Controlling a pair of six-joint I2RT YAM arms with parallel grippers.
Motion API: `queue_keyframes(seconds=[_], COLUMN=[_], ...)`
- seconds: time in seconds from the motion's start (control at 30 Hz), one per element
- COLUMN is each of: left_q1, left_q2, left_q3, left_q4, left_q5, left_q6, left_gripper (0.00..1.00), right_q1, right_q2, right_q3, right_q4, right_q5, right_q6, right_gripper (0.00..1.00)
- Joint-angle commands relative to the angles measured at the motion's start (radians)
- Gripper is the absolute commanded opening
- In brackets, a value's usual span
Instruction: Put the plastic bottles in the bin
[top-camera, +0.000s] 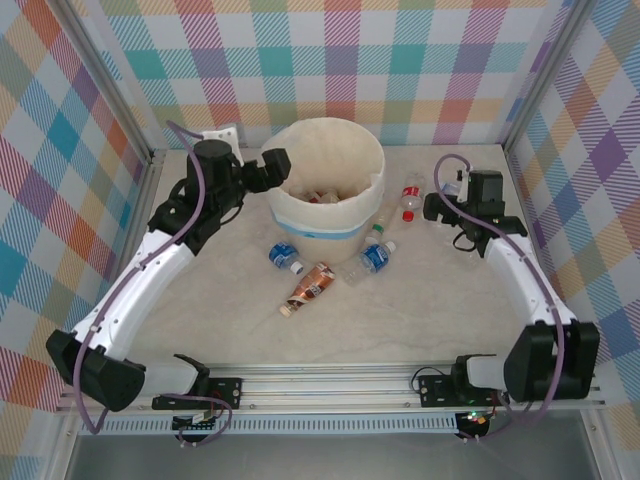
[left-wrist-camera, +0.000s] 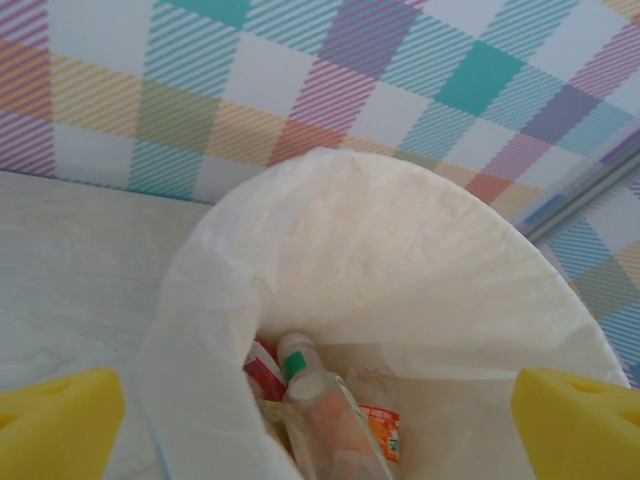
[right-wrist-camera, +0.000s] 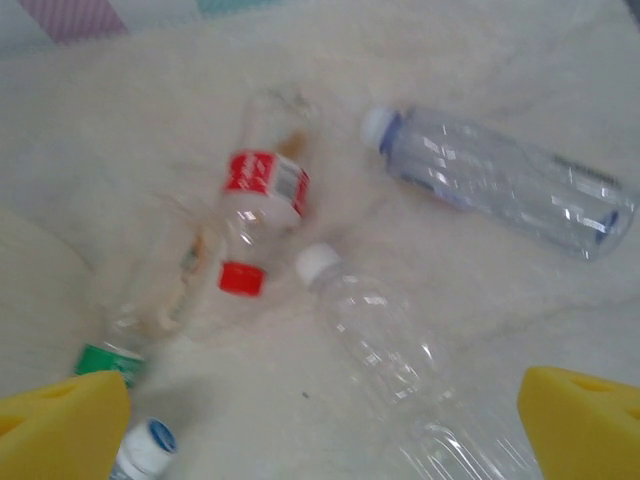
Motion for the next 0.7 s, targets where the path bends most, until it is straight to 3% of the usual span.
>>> queue_keyframes(seconds=[0.0, 0.43, 0.67], left_q1=[0.008, 0.032, 0.044], left_q2=[-0.072, -0.137, -0.150], left_q3=[-0.063, -0.179, -0.206], left_q4=[0.064, 0.089, 0.082], left_q5=[-0.115, -0.204, -0.222], left_q6=[-0.042, -0.110, -0.128], left_gripper=[1.00, 1.00, 1.00], right_q1=[-0.053, -0.091, -0.093], right_q2=[0.117, 0.508, 0.611], right_q3=[0.084, 0.267, 0.286], right_q4=[-0.162, -0.327, -0.349], right_q5=[-0.044, 0.073, 0.030], right_q6=[-0.077, -0.258, -0.303], right_gripper=[1.00, 1.00, 1.00])
